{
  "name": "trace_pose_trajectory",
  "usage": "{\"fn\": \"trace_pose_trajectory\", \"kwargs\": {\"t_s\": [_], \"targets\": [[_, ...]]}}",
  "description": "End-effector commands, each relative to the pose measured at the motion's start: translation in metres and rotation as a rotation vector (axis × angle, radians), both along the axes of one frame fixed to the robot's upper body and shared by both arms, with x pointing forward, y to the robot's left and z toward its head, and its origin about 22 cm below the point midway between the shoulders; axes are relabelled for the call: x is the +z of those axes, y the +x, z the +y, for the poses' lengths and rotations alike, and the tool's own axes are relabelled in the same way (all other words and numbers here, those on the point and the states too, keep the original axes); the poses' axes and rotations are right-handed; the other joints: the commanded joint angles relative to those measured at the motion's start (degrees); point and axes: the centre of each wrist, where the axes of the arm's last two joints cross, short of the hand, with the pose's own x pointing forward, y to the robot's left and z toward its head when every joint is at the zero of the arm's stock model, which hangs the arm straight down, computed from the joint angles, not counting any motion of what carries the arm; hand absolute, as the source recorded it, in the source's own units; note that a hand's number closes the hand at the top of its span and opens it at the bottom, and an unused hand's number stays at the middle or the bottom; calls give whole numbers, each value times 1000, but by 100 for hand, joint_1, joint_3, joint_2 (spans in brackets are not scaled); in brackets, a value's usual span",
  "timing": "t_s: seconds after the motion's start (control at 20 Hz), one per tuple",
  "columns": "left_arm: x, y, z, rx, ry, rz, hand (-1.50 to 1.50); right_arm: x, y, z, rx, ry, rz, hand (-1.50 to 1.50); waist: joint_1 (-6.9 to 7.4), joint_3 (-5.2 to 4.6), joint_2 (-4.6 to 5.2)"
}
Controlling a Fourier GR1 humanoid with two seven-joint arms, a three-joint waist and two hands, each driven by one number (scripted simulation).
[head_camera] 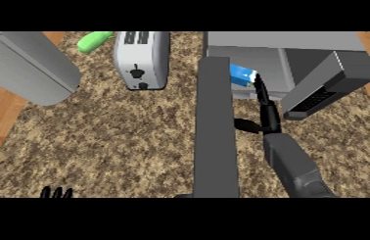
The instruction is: Pick up the milk, place it into the microwave and close the microwave
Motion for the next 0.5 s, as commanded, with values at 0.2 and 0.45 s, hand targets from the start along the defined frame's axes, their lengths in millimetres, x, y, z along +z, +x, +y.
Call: {"fn": "trace_pose_trajectory", "kwargs": {"t_s": [0.2, 0.45], "targets": [[7, -4, -3, -54, 48, 57, -150, -36, -44, -7, 138, 103, 5, -150, -208, -13, -95], [-11, 9, -30, -88, 47, 54, -150, -34, -54, -56, 89, 72, 8, -150, -236, -16, -96]]}}
